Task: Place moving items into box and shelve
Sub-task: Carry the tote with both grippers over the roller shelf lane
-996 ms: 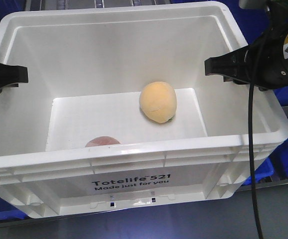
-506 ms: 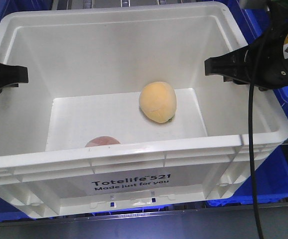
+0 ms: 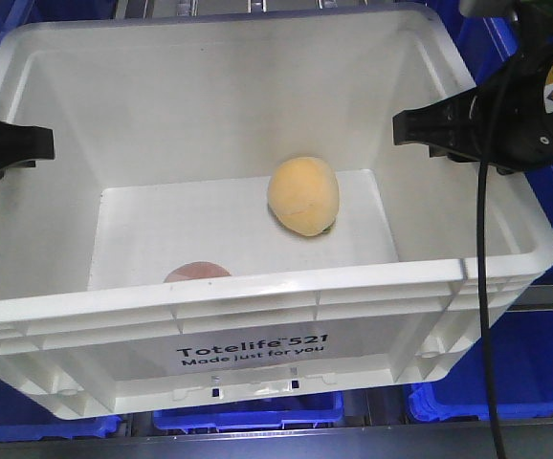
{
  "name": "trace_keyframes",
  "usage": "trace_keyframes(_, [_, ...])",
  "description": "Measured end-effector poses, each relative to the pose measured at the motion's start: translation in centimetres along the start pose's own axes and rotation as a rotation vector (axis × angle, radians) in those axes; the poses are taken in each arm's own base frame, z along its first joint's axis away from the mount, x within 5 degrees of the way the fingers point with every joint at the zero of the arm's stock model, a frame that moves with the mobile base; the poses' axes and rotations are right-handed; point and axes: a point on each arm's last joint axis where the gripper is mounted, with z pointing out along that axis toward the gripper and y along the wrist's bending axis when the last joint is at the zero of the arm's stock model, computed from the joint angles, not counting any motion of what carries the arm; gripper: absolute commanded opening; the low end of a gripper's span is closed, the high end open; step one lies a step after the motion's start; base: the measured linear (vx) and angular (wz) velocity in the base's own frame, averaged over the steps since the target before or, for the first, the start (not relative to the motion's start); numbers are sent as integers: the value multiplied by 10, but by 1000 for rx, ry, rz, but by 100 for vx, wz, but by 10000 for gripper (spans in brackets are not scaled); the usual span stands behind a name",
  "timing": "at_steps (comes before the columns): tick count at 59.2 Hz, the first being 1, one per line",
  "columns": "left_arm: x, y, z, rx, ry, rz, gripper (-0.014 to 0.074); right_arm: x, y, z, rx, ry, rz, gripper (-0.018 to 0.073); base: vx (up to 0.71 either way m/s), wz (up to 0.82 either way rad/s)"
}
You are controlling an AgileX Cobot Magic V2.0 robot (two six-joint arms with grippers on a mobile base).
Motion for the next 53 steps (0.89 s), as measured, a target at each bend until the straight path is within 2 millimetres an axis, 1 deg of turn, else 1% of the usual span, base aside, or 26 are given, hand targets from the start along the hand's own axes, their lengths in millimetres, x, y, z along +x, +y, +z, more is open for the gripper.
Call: trace_keyframes(53, [0, 0, 0, 0, 0, 0, 148, 0, 0, 0, 0, 0, 0, 57, 11, 1])
